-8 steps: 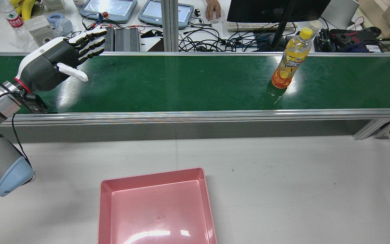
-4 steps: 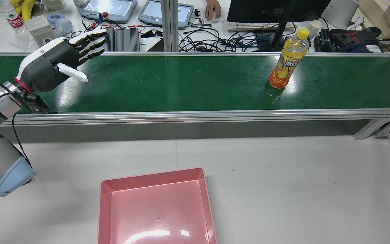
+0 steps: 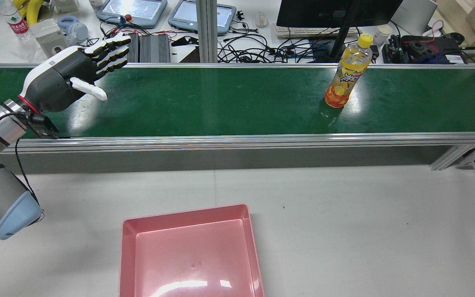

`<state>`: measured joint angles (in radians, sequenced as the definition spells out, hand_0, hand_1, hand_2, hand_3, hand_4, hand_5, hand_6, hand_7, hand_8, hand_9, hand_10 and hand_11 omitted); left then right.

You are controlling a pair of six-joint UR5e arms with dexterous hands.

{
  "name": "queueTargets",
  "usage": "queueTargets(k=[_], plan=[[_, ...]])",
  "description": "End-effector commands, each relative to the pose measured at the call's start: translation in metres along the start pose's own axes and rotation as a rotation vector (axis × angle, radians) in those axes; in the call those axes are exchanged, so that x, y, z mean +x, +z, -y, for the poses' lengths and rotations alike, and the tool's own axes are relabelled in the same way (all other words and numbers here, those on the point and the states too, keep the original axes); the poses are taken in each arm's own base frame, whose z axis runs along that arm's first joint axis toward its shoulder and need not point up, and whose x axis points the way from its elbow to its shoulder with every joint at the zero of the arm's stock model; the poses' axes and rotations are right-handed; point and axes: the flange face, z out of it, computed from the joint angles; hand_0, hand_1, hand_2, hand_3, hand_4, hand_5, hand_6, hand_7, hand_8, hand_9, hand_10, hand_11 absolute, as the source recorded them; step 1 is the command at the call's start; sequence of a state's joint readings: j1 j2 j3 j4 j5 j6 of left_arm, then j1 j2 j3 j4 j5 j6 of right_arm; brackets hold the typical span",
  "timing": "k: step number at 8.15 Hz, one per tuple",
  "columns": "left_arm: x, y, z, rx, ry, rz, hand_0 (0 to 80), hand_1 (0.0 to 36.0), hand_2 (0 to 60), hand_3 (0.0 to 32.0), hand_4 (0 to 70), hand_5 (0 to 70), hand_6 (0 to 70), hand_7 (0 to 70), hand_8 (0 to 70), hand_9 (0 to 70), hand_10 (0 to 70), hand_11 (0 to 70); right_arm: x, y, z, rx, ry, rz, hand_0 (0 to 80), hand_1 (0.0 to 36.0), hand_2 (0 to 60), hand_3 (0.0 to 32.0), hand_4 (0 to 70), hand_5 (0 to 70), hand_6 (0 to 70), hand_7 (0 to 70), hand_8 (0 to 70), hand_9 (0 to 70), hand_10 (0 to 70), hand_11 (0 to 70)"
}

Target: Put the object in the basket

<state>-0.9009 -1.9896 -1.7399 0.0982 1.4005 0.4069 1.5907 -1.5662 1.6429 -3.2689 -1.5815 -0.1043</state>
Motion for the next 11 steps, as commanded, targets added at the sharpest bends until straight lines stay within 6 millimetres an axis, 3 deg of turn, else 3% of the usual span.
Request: queueTargets(k=[1, 11], plan=[[0.0006, 0.0000, 0.0004, 0.001, 0.000, -0.001, 51.9, 10.8, 0.0, 3.2, 12.4, 15.0, 0.5, 0.0, 6.4, 6.7, 5.4, 9.3, 0.0000, 0.0000, 0.0000, 0.000, 0.002, 0.000, 0.0, 0.0, 0.0, 0.0, 0.0, 0.0, 0.0, 0.0, 0.0, 0.0, 0.0, 0.0], [0.0034, 0.0009, -0.0019, -0.005, -0.001, -0.004, 52.0, 10.8, 0.0, 3.4, 12.4, 14.8, 0.4, 0.0, 6.7, 7.0, 5.2, 8.9, 0.0000, 0.0000, 0.0000, 0.000, 0.002, 0.000, 0.0, 0.0, 0.0, 0.0, 0.0, 0.0, 0.0, 0.0, 0.0, 0.0, 0.0, 0.0]])
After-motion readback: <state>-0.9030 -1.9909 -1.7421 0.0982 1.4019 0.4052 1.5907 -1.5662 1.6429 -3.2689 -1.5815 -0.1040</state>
